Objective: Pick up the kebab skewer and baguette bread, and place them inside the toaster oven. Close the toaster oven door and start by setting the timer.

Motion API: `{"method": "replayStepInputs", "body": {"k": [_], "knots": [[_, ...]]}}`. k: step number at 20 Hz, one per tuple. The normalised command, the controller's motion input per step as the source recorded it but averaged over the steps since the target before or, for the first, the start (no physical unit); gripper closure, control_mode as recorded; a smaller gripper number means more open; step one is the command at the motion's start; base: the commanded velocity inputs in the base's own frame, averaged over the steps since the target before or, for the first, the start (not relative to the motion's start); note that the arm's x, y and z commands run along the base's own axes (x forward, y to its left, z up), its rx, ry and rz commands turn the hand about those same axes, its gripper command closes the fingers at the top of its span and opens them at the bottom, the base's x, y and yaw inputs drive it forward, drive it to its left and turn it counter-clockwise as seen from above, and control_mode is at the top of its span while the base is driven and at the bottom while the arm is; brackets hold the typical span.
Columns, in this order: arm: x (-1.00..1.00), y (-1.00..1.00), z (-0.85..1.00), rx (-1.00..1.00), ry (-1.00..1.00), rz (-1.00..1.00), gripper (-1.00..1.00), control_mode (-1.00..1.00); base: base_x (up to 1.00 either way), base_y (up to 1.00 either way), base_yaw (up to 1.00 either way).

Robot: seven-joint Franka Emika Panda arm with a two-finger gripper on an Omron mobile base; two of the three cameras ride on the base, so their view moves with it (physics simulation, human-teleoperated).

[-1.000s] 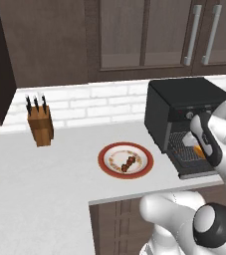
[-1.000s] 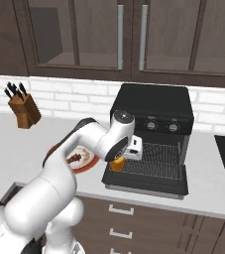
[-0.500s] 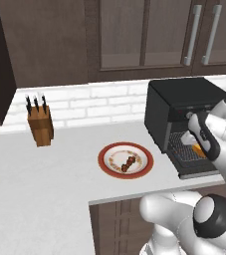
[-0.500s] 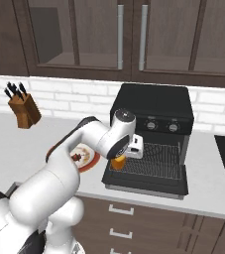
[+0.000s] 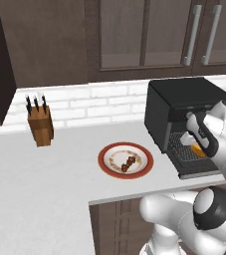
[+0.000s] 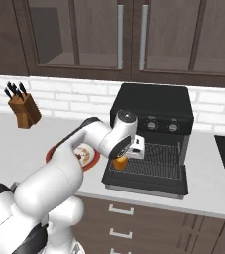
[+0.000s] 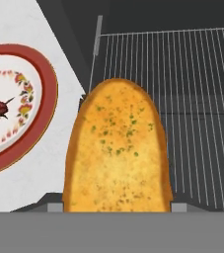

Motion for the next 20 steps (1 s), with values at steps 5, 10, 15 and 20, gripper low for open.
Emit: {"method": "replayStepInputs", "body": {"k": [5,10,15,20], "knots": [[0.08,-0.1,-0.12,0.0,0.0,0.0,1.0,-1.0,0.0,0.0,0.0],[0.14,-0.01,-0.02,0.0,0.0,0.0,1.0,-1.0,0.0,0.0,0.0],[0.11,0.0,-0.07,0.0,0.0,0.0,1.0,-1.0,0.0,0.0,0.0],[0.04,0.0,-0.14,0.0,0.0,0.0,1.0,-1.0,0.0,0.0,0.0]]}}
